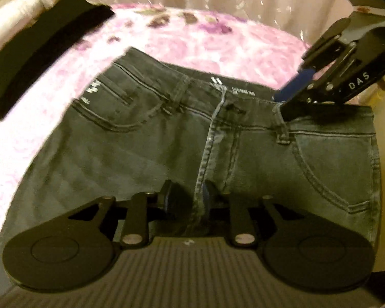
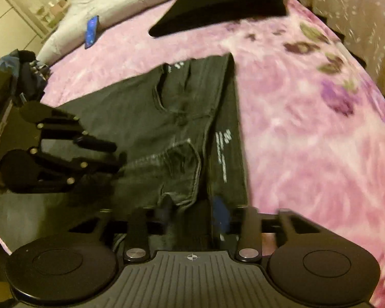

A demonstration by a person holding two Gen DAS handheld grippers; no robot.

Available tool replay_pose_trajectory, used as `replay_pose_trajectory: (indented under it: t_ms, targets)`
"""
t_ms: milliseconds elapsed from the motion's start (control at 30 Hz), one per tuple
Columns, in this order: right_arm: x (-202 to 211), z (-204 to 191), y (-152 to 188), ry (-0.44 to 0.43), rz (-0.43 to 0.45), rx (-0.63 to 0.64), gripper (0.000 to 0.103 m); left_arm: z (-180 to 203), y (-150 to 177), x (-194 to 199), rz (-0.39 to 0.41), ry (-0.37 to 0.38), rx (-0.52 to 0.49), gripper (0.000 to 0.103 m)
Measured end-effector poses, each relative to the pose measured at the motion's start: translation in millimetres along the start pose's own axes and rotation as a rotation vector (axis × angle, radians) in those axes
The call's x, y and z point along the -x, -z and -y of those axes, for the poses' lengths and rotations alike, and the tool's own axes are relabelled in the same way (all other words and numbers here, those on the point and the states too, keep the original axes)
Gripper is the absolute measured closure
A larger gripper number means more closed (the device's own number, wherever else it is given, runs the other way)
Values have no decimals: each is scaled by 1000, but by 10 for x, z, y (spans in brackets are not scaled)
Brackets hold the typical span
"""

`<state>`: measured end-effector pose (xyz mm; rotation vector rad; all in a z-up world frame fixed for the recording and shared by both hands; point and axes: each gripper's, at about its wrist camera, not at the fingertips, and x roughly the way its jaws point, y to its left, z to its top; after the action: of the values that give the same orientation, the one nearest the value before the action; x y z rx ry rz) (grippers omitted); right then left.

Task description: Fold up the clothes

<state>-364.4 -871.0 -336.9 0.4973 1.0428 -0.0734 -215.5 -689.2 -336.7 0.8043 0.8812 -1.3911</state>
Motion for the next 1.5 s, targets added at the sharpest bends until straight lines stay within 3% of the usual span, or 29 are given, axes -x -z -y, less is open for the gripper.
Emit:
replay_pose_trajectory:
  t_ms: [133,233,333,500,767,800,967,1000,1067,1233,1267,1367,1433,1500]
  targets:
    - [-242,38,-119,-67,20,25,60,-11,159,101,15,3,39,81]
    - [-246,57,-190,-109,-15,-3,60,-19,249,79,10,8,42,80]
    - [-117,-36,-175,-27,-83,55,60,-36,283,87,23,8,47,77]
    - [56,50,-204,-37,23,-43,60,-38,255,-7,17,-24,28,76]
    - [-532,73,-299,-74,-16,10,61,-64,324,39,38,-18,17,76]
    - [-539,88,-290,-82,-13,-4,77,-74,339,48,42,-16,22,76]
    - [-203,151,-351,-92,8,-67,101,-69,275,17,50,-15,17,82]
    - [-124,164,-397,-85,7,-54,101,-61,235,16,60,-14,6,82]
    - [-13,195,-479,-67,-4,-19,101,-53,130,-12,78,-19,-9,82]
    - [-322,279,-353,-3,-60,2,101,-12,-25,-160,70,-24,-32,81]
    - [-290,282,-317,1,-41,-19,98,4,-11,-183,62,-28,-44,81]
    - [-95,207,-191,48,19,-49,65,8,124,-30,60,-50,-36,81]
    - [68,68,-74,78,43,-42,65,-17,281,153,61,-73,-8,80]
    - [71,-35,92,83,9,-48,65,-30,466,355,47,-105,25,80]
